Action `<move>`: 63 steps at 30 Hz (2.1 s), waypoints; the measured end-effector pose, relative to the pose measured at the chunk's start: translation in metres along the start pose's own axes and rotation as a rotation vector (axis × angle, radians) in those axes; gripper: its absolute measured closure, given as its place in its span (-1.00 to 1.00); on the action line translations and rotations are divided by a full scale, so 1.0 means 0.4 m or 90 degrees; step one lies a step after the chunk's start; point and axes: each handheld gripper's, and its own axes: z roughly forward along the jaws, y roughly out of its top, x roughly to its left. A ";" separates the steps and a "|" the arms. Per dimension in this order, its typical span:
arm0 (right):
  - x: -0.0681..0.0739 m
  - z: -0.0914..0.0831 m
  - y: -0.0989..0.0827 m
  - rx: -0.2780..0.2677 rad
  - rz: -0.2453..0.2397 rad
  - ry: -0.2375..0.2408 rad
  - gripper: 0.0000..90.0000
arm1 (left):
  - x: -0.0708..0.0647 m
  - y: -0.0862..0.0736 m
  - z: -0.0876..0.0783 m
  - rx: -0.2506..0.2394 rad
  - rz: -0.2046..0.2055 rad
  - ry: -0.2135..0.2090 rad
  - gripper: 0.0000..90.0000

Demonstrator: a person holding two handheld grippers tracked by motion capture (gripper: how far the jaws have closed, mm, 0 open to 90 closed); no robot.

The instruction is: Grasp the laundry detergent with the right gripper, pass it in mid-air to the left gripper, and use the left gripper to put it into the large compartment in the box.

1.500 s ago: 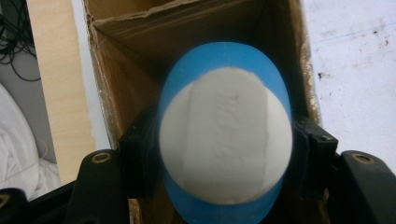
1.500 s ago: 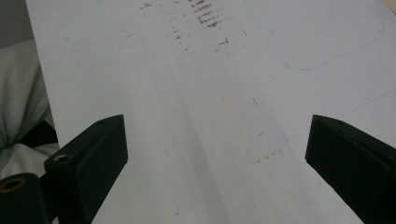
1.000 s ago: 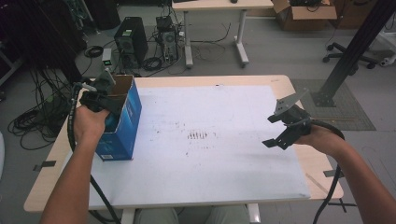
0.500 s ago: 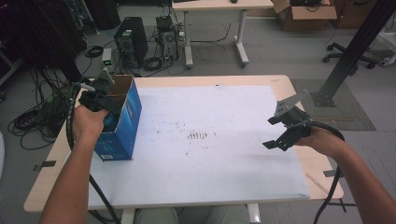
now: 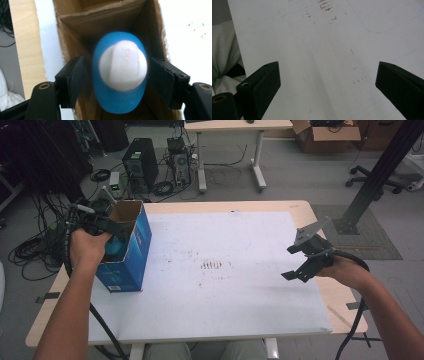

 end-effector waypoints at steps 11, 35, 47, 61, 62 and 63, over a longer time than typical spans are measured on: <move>0.002 -0.008 0.001 -0.001 -0.001 -0.004 -0.88 | -0.002 0.009 -0.071 -0.023 0.009 -0.015 -0.49; 0.013 -0.033 0.005 -0.007 -0.004 -0.014 -0.89 | -0.144 0.045 -0.220 -0.077 0.152 -0.058 -0.77; 0.016 -0.045 0.005 -0.009 -0.003 -0.017 -0.89 | -0.211 0.049 -0.246 -0.071 0.223 -0.081 -0.81; 0.019 -0.054 0.010 -0.006 -0.001 -0.020 -0.89 | -0.278 0.053 -0.244 -0.064 0.305 -0.107 -0.84; 0.019 -0.055 0.011 -0.007 -0.001 -0.020 -0.89 | -0.283 0.053 -0.243 -0.062 0.310 -0.107 -0.84; 0.019 -0.056 0.011 -0.006 -0.001 -0.020 -0.89 | -0.288 0.054 -0.241 -0.060 0.315 -0.108 -0.84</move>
